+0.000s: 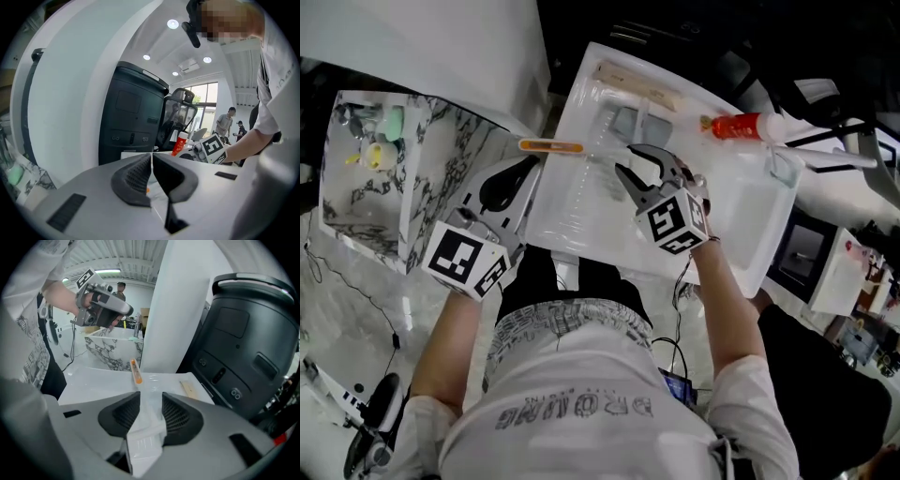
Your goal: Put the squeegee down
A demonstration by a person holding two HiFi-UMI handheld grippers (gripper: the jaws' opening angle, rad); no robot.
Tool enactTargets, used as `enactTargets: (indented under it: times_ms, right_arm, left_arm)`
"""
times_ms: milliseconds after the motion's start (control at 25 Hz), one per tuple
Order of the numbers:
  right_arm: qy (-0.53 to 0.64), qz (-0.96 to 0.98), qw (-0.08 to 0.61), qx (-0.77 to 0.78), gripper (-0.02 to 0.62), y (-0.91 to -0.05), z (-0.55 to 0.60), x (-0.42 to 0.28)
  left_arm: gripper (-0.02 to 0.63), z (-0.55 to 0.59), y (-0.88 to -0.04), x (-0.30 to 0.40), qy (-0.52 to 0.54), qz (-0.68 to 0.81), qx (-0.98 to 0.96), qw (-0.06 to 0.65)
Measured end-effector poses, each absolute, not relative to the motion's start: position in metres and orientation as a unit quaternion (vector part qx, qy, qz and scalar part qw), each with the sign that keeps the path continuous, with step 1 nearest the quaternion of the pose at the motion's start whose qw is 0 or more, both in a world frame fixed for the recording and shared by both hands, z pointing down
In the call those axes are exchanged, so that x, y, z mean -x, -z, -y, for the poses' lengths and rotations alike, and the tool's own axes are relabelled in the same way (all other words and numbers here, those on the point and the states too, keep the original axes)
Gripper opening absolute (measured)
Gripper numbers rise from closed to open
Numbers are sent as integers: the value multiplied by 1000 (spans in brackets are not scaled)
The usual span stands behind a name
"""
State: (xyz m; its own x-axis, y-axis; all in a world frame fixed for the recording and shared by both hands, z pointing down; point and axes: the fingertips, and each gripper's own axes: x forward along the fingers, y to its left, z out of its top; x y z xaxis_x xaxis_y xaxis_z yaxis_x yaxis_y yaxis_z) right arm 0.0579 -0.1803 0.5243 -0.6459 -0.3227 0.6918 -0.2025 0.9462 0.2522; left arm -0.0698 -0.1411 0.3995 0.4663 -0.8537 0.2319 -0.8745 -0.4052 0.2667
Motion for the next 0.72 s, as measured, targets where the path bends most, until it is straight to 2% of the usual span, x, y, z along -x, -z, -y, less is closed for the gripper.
enactTargets:
  times_ms: [720]
  right_arm:
    - [-1,915,296,-274,119,-441,160,-83]
  left_arm:
    - [26,140,-358,49,-29,461,-875,143]
